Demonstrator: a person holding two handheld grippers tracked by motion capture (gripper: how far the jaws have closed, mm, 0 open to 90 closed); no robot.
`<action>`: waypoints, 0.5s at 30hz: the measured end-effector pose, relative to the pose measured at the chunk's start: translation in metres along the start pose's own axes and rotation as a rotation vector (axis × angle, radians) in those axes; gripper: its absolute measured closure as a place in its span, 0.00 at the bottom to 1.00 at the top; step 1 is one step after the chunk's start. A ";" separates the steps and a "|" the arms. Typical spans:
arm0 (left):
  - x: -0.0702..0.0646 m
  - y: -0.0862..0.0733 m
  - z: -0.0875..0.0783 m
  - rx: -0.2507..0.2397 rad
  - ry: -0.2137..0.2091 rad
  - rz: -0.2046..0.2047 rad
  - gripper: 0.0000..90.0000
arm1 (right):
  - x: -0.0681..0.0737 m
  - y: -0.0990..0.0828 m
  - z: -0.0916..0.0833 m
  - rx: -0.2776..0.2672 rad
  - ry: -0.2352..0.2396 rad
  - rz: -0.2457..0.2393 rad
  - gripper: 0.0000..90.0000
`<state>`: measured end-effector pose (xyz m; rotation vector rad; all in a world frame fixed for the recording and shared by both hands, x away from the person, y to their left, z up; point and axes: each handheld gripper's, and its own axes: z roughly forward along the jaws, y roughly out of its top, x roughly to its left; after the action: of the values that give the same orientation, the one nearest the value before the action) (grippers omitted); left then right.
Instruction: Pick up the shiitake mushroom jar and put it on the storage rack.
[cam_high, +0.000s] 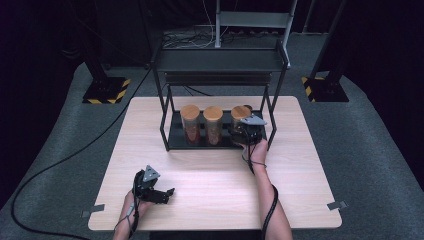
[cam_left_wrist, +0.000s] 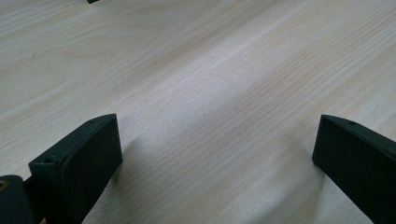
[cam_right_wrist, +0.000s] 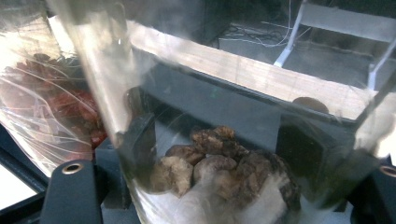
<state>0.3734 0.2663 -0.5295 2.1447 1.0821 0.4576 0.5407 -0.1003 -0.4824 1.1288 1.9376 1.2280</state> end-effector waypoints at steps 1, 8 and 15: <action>0.000 0.000 0.000 0.000 0.000 -0.003 0.01 | 0.000 0.000 0.000 0.000 -0.001 0.002 0.28; 0.000 0.000 0.000 0.000 0.000 0.000 0.01 | -0.001 -0.001 0.003 0.002 0.001 0.006 0.28; 0.000 0.000 0.000 0.000 0.000 0.000 0.01 | -0.002 -0.004 0.005 0.001 0.008 0.015 0.28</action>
<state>0.3734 0.2663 -0.5295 2.1446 1.0820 0.4576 0.5448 -0.1007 -0.4878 1.1430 1.9392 1.2413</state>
